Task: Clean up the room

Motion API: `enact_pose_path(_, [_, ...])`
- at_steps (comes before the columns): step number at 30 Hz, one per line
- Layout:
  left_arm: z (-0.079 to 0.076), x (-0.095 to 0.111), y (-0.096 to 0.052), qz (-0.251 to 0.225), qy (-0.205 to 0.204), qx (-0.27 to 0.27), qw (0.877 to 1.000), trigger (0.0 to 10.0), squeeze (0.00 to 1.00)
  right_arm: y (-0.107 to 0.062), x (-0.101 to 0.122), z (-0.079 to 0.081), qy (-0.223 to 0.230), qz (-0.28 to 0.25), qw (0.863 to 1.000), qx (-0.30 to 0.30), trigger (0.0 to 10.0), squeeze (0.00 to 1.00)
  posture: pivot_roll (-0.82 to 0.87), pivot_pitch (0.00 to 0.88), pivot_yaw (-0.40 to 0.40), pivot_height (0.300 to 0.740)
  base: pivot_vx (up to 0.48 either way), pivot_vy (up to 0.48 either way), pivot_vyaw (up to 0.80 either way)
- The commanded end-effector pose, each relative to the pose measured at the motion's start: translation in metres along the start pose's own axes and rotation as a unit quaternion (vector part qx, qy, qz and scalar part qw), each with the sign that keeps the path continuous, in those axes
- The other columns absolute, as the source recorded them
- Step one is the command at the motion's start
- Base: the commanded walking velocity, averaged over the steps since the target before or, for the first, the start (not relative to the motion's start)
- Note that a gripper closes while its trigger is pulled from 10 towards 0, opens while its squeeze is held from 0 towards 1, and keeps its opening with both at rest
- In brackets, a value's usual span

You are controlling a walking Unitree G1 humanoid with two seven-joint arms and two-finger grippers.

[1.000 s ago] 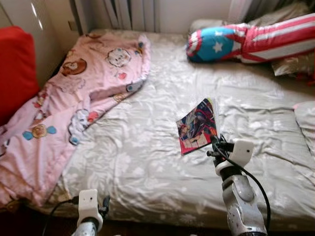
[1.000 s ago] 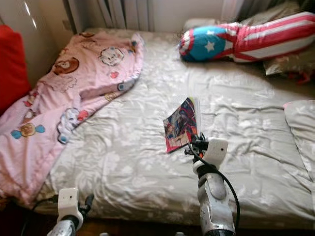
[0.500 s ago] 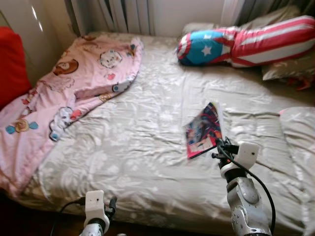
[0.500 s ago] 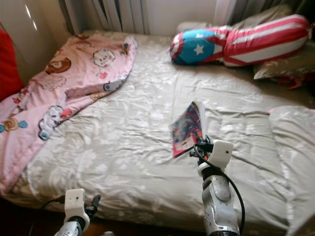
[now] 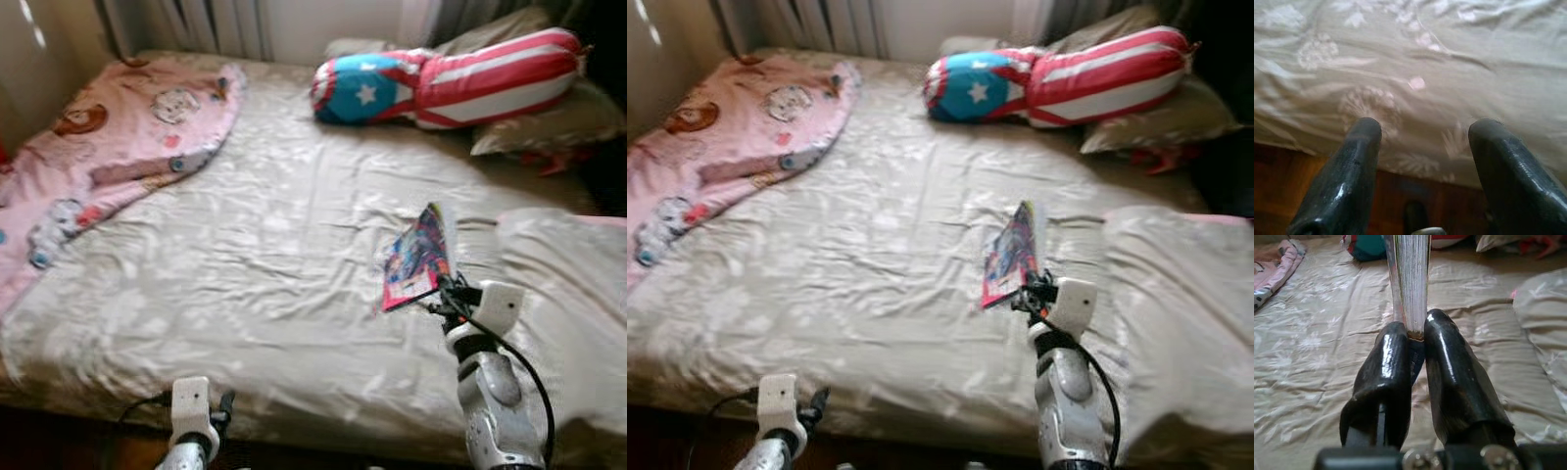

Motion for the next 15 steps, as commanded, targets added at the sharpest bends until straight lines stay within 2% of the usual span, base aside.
enact_pose_path(1, [0.0016, -0.007, -0.0031, 0.01, -0.003, 0.006, 1.0, 10.0, 0.0, 0.0015, 0.0095, 0.0019, -0.002, -0.02, 1.0, 0.005, 10.0, 0.0, -0.04, 0.177, -0.053, 0.74, 0.0, 0.0, 0.0])
enact_pose_path(15, [0.0005, -0.0079, -0.0038, 0.01, -0.012, 0.002, 1.0, 10.0, 0.0, 0.0013, 0.0085, 0.0012, -0.002, -0.019, 1.0, 0.002, 10.0, 0.0, -0.04, 0.178, -0.055, 0.74, 0.0, 0.0, 0.0])
Point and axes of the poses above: a point about 5 cm out from each wrist's last joint towards the gripper, its own y axis pointing out of the wrist towards the gripper, its own x axis along the axis of the wrist's last joint, z = x × y, the point moved 5 cm from there along y, pointing out of the wrist towards the gripper, and after that the axes turned 15 degrees about -y, right-handed, at the moved point
